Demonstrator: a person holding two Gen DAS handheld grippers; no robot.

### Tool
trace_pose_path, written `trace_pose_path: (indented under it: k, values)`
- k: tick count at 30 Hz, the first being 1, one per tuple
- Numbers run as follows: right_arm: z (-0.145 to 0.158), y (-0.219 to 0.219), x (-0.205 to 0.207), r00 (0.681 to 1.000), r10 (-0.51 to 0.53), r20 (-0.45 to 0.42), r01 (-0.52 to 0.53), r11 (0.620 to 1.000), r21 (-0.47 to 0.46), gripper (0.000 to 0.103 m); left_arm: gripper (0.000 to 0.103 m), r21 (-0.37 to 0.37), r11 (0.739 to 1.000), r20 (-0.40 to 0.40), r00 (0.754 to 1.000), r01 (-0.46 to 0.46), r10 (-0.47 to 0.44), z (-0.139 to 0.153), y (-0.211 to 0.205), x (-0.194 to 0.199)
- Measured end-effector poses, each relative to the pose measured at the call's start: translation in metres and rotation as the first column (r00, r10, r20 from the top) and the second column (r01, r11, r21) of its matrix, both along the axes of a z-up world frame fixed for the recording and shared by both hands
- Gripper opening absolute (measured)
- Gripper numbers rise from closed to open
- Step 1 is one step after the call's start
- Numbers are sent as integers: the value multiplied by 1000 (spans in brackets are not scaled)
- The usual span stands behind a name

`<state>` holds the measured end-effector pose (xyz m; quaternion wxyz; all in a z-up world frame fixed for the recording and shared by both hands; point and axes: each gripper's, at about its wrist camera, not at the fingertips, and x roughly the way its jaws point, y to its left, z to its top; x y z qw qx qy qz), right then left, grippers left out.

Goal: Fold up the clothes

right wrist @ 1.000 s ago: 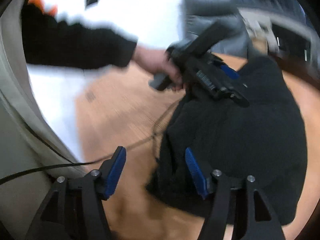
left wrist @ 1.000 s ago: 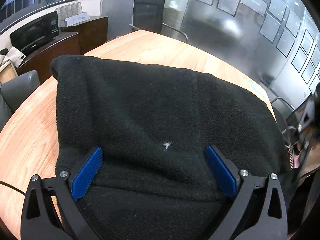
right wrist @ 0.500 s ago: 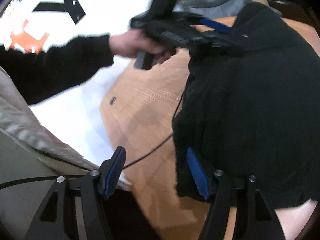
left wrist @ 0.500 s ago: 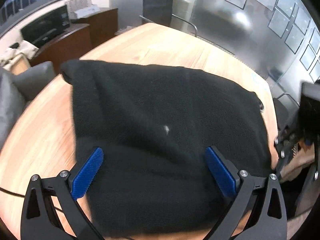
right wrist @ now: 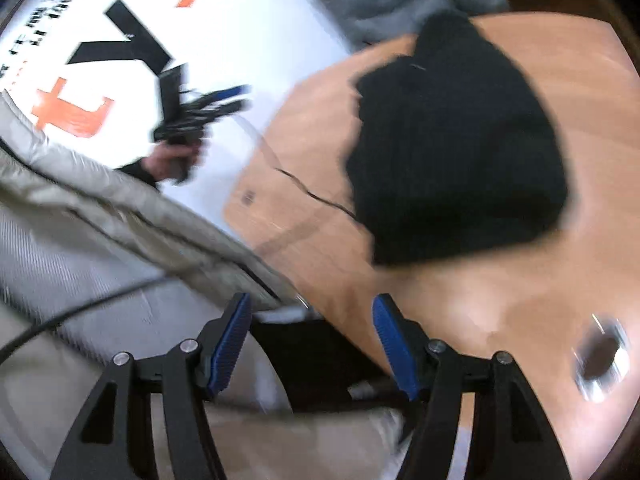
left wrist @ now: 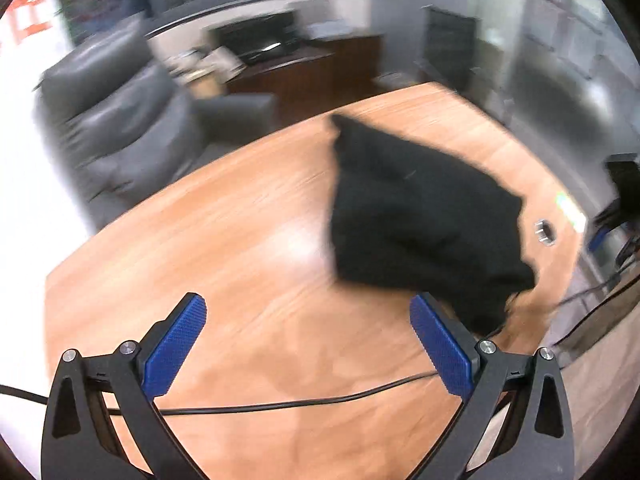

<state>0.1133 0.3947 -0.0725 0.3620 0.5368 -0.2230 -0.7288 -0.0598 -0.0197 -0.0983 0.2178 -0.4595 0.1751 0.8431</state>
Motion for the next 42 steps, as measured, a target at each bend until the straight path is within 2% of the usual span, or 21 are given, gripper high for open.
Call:
trace_pose_path:
  k: [4,6,9,13,17,22,25,28,31,33,35,39,42]
  values:
    - [9,56,33,991,-133,15,130,984,124,68,103,-22,997,-13,998,-68,68,5,-31,14]
    - [17,80,42,978,-208,-16,207,963,171,68,103,-20,996,-27,996,-85,84,6,-41,19]
    - [31,102,48,962,-260,-84,273,934,229,68,103,-6,995,-48,994,-95,94,8,-49,25]
    - [43,119,36,928,-303,-219,358,889,287,68,103,137,990,-35,999,-22,27,-6,-2,15]
    - [34,99,-7,900,-274,-340,386,862,329,68,103,277,957,15,996,85,-93,-45,72,0]
    - [0,54,-67,870,-243,-430,422,818,391,68,103,376,918,134,974,122,-184,-104,151,-22]
    - [-20,31,-104,878,-200,-436,400,806,437,68,103,395,913,187,964,104,-191,-137,183,-28]
    - [-43,-1,-142,889,-130,-439,352,807,473,68,103,380,922,162,975,78,-150,-156,194,-26]
    - [-73,-30,-163,923,-35,-383,273,761,589,67,103,372,926,126,984,69,-124,-165,188,-14]
    - [-88,-39,-162,921,-1,-389,264,737,623,66,103,325,942,115,985,82,-125,-175,186,-7]
    - [-90,-40,-157,918,1,-396,271,729,628,66,103,269,957,100,986,106,-137,-186,185,0]
    - [-98,-48,-151,938,-42,-343,261,737,624,66,103,250,960,100,982,130,-159,-188,182,0]
    - [-104,-66,-136,946,-72,-315,259,751,608,67,103,213,958,104,971,189,-215,-190,168,0]
